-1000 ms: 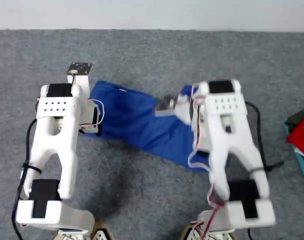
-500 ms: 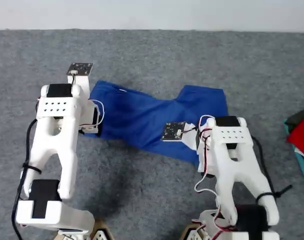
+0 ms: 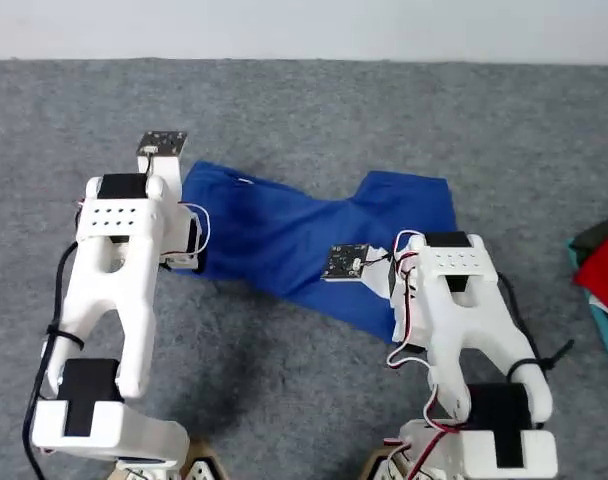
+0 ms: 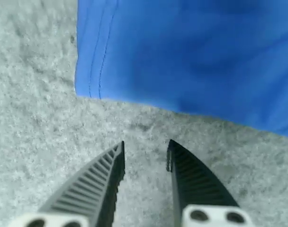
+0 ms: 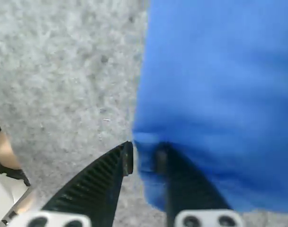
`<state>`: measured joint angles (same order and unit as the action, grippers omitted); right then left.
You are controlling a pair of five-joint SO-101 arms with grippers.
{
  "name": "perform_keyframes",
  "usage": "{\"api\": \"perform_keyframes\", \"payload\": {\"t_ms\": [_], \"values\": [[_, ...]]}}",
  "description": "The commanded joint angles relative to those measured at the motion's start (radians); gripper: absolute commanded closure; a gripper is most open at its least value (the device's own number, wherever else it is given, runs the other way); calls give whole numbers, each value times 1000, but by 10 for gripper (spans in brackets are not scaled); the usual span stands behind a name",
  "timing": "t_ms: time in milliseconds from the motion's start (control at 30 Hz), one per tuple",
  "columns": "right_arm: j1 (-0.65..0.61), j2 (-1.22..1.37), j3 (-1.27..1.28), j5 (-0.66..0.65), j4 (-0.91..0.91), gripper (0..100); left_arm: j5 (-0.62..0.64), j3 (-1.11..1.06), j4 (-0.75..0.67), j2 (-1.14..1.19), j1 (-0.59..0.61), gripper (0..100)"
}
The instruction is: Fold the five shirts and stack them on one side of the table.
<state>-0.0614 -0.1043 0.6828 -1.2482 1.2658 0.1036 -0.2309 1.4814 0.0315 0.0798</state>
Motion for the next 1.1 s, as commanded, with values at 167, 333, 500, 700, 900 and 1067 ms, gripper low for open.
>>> {"api": "perform_keyframes", "payload": {"t_ms": [167, 333, 500, 700, 900, 1067], "values": [[15, 2, -2, -11, -2, 989, 8, -48, -173, 66, -18, 855], [54, -1, -2, -12, -2, 989, 14, -2, -158, 262, -12, 859], [87, -4, -2, -14, 21, 989, 15, 125, -155, 377, -12, 859], [81, -4, -2, -15, 51, 989, 101, 295, -87, 384, -14, 859], [61, 1, -26, -23, 59, 989, 112, 354, -97, 422, -12, 855], [65, -1, -49, -23, 62, 989, 112, 354, -129, 491, -12, 857]]}}
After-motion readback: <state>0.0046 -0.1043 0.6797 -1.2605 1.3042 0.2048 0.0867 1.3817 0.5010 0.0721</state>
